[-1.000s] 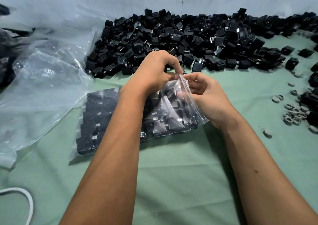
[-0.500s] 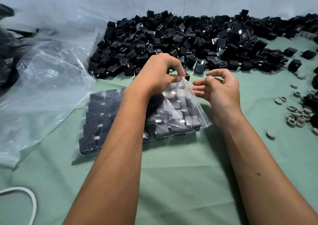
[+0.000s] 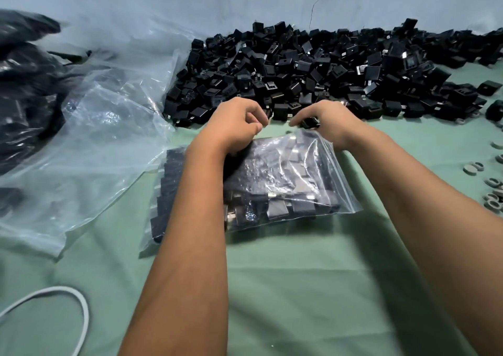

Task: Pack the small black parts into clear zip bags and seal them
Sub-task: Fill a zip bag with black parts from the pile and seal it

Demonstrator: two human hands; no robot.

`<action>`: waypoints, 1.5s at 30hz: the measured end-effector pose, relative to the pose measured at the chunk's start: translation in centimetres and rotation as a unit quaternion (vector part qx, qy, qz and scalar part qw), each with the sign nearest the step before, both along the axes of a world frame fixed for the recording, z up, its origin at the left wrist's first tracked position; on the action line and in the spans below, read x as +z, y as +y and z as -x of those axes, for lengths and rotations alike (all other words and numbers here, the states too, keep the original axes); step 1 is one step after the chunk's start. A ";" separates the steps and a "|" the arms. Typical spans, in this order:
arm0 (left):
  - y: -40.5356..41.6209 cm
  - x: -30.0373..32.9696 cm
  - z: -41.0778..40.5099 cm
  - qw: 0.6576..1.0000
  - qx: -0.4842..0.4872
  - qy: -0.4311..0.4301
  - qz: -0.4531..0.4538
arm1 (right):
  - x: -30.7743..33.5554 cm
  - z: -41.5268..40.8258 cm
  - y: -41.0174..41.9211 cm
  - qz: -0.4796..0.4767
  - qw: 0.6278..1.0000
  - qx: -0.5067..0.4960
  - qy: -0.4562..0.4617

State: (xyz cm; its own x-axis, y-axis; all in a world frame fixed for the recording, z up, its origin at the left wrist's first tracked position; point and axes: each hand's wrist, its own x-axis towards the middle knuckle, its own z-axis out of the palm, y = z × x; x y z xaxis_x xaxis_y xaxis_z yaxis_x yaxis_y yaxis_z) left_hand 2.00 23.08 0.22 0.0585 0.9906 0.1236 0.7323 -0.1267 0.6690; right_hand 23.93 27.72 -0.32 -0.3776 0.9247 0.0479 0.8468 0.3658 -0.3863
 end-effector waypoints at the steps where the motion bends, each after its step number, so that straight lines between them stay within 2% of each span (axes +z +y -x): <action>1: 0.0 0.0 0.1 1.000 0.004 -0.007 0.000 | -0.2 0.0 0.2 -0.010 1.000 -0.011 0.007; 7: -0.2 0.2 -0.1 1.000 0.013 -0.025 -0.007 | 0.1 -0.4 0.3 -0.094 0.970 -0.100 0.200; 9: -0.2 0.3 -0.5 1.000 0.005 -0.027 -0.008 | 0.6 0.1 -0.4 -0.107 0.956 -0.078 0.262; 12: -0.3 0.5 -1.1 1.000 -0.012 -0.015 -0.007 | 1.1 1.4 -2.3 -0.119 0.950 -0.016 0.289; 15: -0.4 0.7 -1.9 0.999 -0.032 -0.009 -0.001 | 0.7 1.6 -4.0 -0.108 0.931 -0.028 0.348; 21: -0.8 0.9 -5.2 0.992 -0.120 -0.005 0.034 | -1.7 -1.6 -7.3 -0.019 0.843 -0.136 0.520; 24: -0.7 0.8 -6.9 0.989 -0.140 0.032 0.024 | -2.7 -2.4 -8.1 0.037 0.780 -0.190 0.595; 25: -0.6 0.7 -7.4 0.988 -0.143 0.048 0.016 | -2.9 -2.5 -8.2 0.045 0.770 -0.201 0.605; 30: -0.4 0.8 -7.2 0.982 -0.161 0.089 -0.033 | -3.4 -2.9 -7.9 0.080 0.759 -0.194 0.616; 31: -0.4 1.0 -7.0 0.981 -0.160 0.101 -0.036 | -3.5 -3.0 -7.9 0.082 0.767 -0.188 0.608; 33: -0.5 1.3 -6.5 0.981 -0.154 0.110 -0.046 | -3.8 -3.3 -7.8 0.061 0.809 -0.167 0.560; 35: -0.6 1.5 -6.1 0.986 -0.142 0.072 -0.059 | -3.9 -3.5 -7.9 0.021 0.847 -0.136 0.513; 37: -0.7 1.7 -5.8 0.988 -0.129 0.037 -0.080 | -4.0 -3.3 -8.0 -0.007 0.868 -0.104 0.486; 42: -0.8 1.9 -5.6 0.989 -0.123 0.011 -0.086 | -3.9 -2.7 -8.3 0.002 0.863 -0.009 0.505; 45: -0.8 2.0 -5.4 0.989 -0.125 0.006 -0.077 | -3.7 -2.6 -8.6 0.021 0.855 0.010 0.519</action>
State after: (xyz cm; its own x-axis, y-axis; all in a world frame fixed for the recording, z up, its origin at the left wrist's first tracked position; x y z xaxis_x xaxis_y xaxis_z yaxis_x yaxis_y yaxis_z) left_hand 7.44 22.24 2.18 0.3023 0.9145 0.2688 0.6734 -0.4045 0.6188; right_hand 26.52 19.14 -4.01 -0.1669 0.9277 0.3338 0.0345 0.3438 -0.9384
